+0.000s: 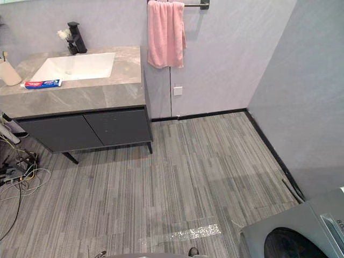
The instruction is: Organize washtable
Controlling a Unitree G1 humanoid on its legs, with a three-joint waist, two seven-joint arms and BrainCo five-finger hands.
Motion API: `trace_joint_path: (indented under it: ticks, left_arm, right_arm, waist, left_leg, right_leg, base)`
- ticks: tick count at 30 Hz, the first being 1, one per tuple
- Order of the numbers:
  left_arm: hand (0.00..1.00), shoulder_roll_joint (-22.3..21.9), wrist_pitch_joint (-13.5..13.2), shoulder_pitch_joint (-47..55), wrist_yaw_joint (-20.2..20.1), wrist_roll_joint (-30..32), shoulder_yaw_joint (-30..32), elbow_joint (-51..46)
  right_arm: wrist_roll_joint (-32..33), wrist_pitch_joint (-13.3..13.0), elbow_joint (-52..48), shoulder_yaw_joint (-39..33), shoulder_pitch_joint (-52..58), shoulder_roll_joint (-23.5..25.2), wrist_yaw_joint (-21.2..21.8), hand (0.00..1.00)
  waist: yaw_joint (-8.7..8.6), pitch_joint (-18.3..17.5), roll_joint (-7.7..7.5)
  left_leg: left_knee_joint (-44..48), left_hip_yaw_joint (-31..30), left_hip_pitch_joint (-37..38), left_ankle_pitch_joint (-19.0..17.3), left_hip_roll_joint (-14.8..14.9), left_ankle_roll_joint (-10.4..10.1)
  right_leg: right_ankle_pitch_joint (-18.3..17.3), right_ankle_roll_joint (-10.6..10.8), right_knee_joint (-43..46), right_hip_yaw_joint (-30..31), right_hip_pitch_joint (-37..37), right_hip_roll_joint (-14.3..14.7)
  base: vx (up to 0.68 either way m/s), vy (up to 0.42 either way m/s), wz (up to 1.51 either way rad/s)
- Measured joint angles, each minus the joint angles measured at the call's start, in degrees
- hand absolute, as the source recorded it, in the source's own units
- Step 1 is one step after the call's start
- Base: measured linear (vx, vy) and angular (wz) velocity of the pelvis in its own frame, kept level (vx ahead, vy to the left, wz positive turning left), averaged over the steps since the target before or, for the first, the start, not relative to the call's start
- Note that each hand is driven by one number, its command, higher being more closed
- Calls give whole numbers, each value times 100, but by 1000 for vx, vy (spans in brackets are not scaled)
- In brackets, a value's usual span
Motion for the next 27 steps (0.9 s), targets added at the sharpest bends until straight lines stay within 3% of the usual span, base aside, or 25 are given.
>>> trace_joint_path:
  ticks: [9, 27]
  left_arm:
    - [0, -21, -3, -63, 4, 2, 79, 9]
    - [0, 17, 3, -254, 110, -24, -58, -23]
  right_arm:
    - [0, -11, -18, -165, -95, 36, 6, 0]
    - [277, -84, -68, 25, -198, 5, -4, 0]
  waist:
    - [5, 180, 14]
    - [-6, 186, 4]
  left_leg:
    - [-120, 98, 179, 24, -1, -42]
    - [-244, 181, 233, 37, -11, -41]
  right_leg:
    - [13, 72, -101, -130, 166, 8]
    - [28, 48, -126, -268, 161, 14]
  base:
    - [-23, -19, 0]
    - [-35, -22, -1]
